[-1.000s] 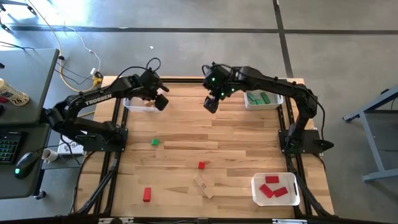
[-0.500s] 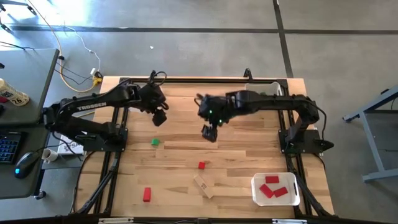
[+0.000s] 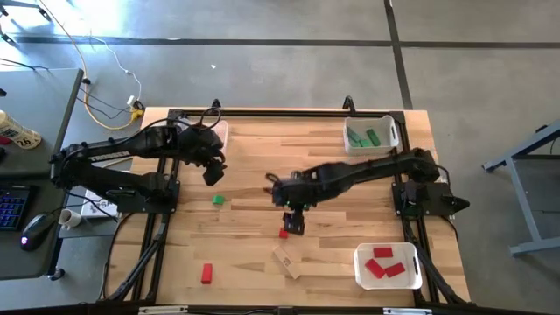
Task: Sort & place blocks by color
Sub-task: Put the red block into the white bin
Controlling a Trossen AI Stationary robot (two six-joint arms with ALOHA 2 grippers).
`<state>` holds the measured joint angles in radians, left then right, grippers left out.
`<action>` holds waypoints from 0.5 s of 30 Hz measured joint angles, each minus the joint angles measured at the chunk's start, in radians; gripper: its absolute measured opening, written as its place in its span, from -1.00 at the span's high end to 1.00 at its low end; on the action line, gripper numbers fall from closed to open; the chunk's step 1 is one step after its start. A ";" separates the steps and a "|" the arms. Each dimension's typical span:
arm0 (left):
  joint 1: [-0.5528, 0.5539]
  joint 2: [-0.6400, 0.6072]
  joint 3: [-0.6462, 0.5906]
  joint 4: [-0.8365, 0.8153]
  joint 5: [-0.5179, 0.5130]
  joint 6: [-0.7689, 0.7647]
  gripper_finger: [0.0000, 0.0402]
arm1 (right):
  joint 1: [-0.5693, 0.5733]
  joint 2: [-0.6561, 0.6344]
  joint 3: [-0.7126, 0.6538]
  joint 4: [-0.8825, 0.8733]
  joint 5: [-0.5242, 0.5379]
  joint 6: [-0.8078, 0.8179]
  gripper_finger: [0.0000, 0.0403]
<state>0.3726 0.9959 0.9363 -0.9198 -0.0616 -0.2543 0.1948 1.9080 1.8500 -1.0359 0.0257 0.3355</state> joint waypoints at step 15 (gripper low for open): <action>-0.048 -0.013 -0.021 -0.094 -0.005 -0.130 -0.13 | 0.077 0.168 0.000 0.077 0.001 0.051 -0.25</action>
<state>0.3248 0.9827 0.9151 -1.0142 -0.0663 -0.3844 0.2714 2.0757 1.8500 -0.9592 0.0268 0.3869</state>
